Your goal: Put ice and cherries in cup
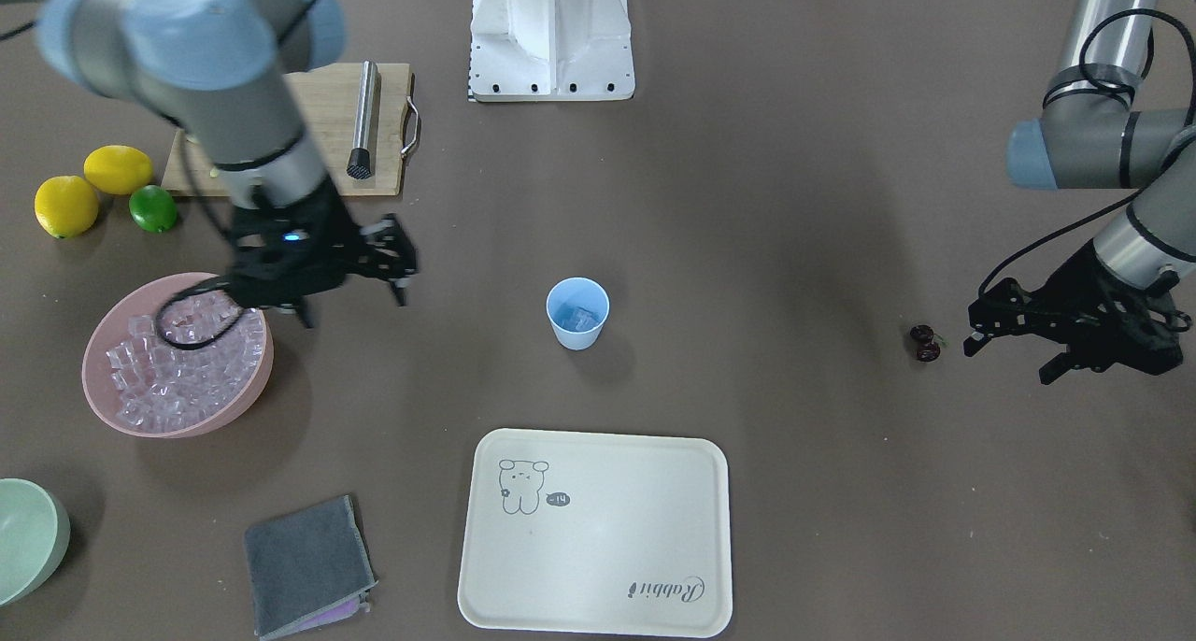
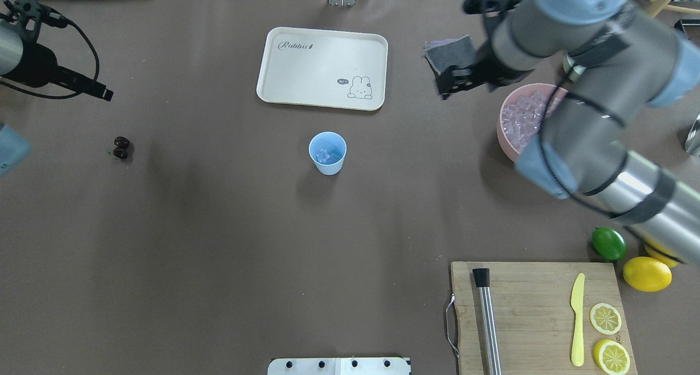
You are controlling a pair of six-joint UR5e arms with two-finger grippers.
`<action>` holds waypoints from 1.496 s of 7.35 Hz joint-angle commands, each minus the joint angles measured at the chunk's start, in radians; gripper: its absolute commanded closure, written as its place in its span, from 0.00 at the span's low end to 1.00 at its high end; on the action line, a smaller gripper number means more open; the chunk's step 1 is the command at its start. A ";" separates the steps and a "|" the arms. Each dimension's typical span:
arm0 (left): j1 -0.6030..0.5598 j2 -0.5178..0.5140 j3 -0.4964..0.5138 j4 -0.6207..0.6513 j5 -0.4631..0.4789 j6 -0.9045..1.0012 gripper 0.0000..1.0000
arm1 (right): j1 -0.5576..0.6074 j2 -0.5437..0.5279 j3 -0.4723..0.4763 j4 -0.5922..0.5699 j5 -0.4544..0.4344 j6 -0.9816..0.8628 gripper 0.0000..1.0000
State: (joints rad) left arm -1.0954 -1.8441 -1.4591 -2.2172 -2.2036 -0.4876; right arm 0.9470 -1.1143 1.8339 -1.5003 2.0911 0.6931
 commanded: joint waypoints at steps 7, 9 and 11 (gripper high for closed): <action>0.121 0.020 0.037 -0.022 0.033 -0.111 0.02 | 0.532 -0.388 -0.096 0.005 0.340 -0.840 0.01; 0.132 0.025 0.080 -0.047 0.033 -0.111 0.03 | 0.545 -0.390 -0.096 0.005 0.342 -0.857 0.01; 0.134 0.025 0.094 -0.050 0.033 -0.111 0.18 | 0.547 -0.403 -0.090 0.009 0.336 -0.857 0.01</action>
State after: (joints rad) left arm -0.9629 -1.8199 -1.3724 -2.2634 -2.1706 -0.5983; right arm 1.4920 -1.5095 1.7407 -1.4941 2.4302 -0.1626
